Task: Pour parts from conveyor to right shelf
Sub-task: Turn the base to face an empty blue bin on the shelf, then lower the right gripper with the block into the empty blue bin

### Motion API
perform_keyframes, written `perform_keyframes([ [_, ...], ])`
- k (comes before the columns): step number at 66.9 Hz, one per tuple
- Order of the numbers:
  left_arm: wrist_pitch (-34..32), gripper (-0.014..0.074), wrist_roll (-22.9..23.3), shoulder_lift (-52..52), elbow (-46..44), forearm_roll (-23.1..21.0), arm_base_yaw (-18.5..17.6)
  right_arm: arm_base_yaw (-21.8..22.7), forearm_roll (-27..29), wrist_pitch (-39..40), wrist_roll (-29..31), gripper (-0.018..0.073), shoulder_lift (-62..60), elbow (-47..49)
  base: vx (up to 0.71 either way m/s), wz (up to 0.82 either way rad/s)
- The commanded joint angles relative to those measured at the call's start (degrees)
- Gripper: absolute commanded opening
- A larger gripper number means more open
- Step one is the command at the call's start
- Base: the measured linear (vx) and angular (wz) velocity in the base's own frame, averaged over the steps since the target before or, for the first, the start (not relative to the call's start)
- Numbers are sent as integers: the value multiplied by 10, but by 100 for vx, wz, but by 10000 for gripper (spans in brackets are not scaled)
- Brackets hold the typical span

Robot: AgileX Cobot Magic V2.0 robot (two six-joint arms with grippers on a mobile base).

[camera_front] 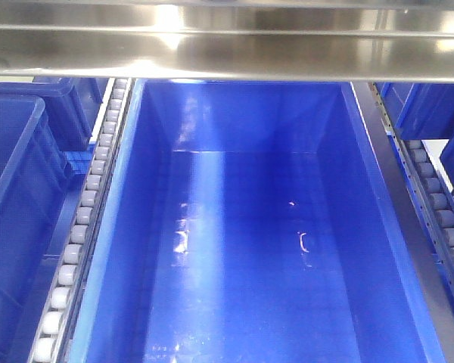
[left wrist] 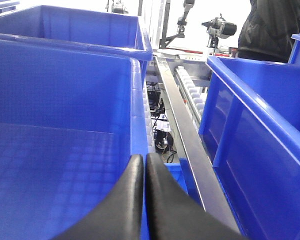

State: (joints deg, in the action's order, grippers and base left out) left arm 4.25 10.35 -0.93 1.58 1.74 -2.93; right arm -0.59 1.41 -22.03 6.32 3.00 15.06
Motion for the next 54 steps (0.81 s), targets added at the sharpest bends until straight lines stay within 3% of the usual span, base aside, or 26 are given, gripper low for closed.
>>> perform_keyframes([
  [1,-42,-6,3,-5,12,-5,-3,0,-2,47,3,-4,7,15,0,0],
  [38,-42,-6,3,-5,12,-5,-3,0,-3,50,3,-4,7,15,0,0],
  [54,-42,-6,3,-5,12,-5,-3,-1,38,41,-7,-1,7,20,0,0],
])
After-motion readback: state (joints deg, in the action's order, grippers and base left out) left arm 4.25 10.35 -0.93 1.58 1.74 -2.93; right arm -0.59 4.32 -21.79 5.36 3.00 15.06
